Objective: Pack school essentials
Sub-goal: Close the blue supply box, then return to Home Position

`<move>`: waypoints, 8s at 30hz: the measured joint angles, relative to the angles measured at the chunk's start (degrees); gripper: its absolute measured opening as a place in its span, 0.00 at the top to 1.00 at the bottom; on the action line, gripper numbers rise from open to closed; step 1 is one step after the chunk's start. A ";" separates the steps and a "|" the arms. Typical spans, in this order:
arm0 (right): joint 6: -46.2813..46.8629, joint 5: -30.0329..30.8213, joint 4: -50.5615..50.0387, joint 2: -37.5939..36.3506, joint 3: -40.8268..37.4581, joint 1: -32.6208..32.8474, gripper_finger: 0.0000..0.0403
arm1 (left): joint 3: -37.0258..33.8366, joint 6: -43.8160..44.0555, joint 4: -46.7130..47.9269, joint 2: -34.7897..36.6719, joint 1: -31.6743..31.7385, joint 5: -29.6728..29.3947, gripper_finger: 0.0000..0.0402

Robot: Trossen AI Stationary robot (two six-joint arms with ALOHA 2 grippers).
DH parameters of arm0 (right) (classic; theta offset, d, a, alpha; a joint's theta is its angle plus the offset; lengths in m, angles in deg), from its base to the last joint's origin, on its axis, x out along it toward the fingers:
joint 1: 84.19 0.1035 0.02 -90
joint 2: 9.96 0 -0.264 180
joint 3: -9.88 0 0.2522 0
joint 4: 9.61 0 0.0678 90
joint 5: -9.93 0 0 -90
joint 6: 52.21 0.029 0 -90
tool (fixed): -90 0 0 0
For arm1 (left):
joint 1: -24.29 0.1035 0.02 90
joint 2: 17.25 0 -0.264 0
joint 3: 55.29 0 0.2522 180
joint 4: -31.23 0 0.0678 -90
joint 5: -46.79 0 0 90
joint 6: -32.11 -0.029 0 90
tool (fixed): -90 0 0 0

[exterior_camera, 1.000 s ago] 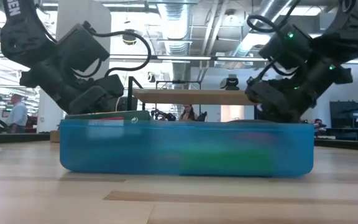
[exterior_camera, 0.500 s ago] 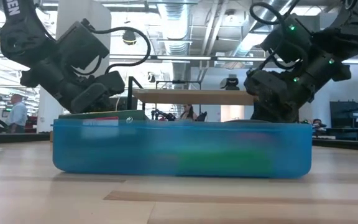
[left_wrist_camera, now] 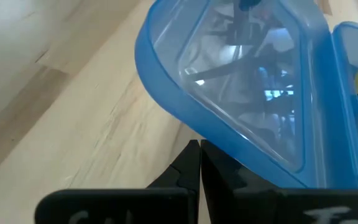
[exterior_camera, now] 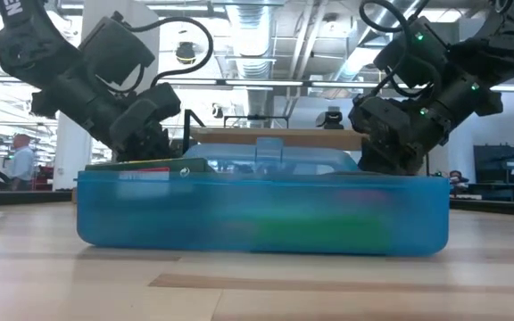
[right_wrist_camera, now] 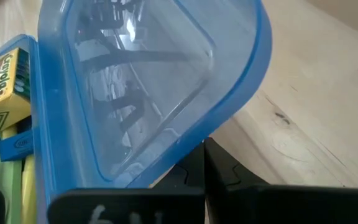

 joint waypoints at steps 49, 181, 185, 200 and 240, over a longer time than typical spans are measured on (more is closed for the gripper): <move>-8.41 0.40 5.88 -4.70 4.85 4.88 0.98 | 0.46 -5.85 1.18 15.57 -6.98 -2.19 1.00; -35.39 -2.65 -0.89 -10.45 17.64 15.03 0.98 | 0.31 -19.83 -6.29 34.64 -20.22 -11.68 1.00; -35.80 -2.48 -0.78 -14.42 14.70 12.81 0.98 | 0.31 -19.58 -6.49 34.62 -12.23 -6.49 1.00; -38.11 5.92 1.38 -38.60 -1.62 11.57 0.98 | 0.35 -17.20 12.63 58.13 5.92 8.32 1.00; -39.54 7.86 -23.25 -71.78 -12.94 3.65 0.98 | -14.21 -14.32 35.20 86.75 5.88 11.86 1.00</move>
